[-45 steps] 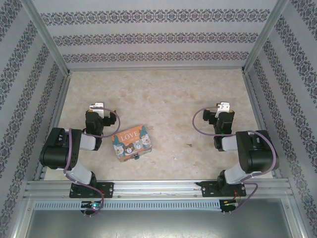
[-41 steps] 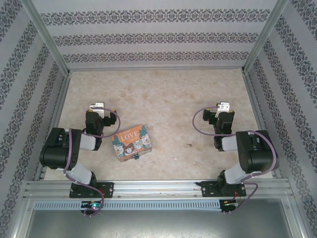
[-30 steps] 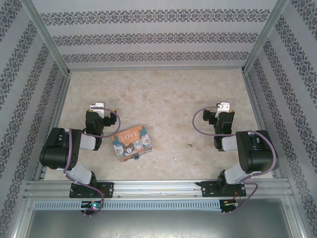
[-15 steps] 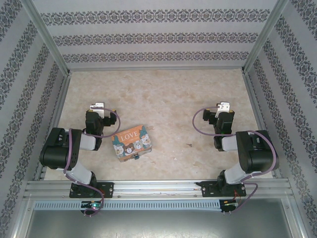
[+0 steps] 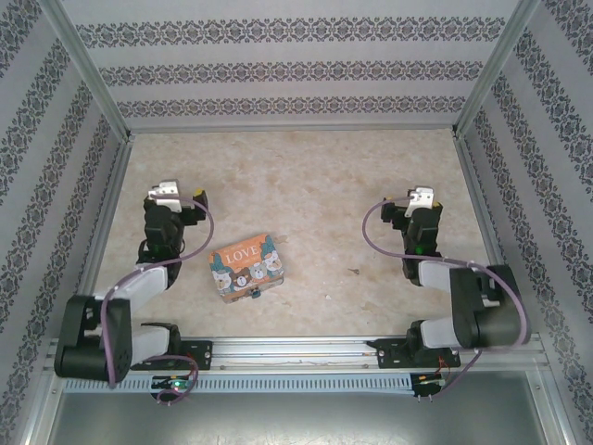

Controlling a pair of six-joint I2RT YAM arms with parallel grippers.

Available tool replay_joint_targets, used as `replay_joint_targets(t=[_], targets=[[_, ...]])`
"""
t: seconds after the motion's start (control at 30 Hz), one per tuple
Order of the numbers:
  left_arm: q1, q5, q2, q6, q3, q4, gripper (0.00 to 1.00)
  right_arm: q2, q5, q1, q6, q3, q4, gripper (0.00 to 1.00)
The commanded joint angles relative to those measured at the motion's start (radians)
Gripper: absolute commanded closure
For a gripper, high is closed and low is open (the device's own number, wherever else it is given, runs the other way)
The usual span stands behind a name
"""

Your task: Unlock a padlock with a key

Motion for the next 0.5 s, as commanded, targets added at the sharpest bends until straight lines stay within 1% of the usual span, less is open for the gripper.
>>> replay_joint_targets(t=[0.0,0.13,0.2,0.27,0.37,0.4,0.47], targets=[[0.014,-0.039,-0.106,-0.139,0.085,-0.31,0.01,-0.128,0.008,0.01,0.028,0.083,-0.238,0.02],[0.017,-0.073,-0.208,-0.317,0.179,-0.629,0.01,-0.267,-0.08,0.016,0.125,0.182,-0.518,0.02],[0.022,-0.065,-0.237,-0.417,0.222,-0.777,0.01,-0.309,-0.13,0.022,0.177,0.243,-0.659,0.02],[0.03,0.007,-0.265,-0.493,0.25,-0.877,0.01,-0.336,-0.212,0.032,0.226,0.307,-0.782,0.01],[0.035,0.102,-0.312,-0.582,0.265,-0.971,0.01,-0.356,-0.323,0.062,0.302,0.364,-0.903,0.02],[0.035,0.125,-0.325,-0.6,0.27,-0.998,0.01,-0.36,-0.345,0.078,0.324,0.373,-0.927,0.02],[0.035,0.161,-0.348,-0.639,0.29,-1.107,0.01,-0.365,-0.377,0.114,0.375,0.386,-0.971,0.02]])
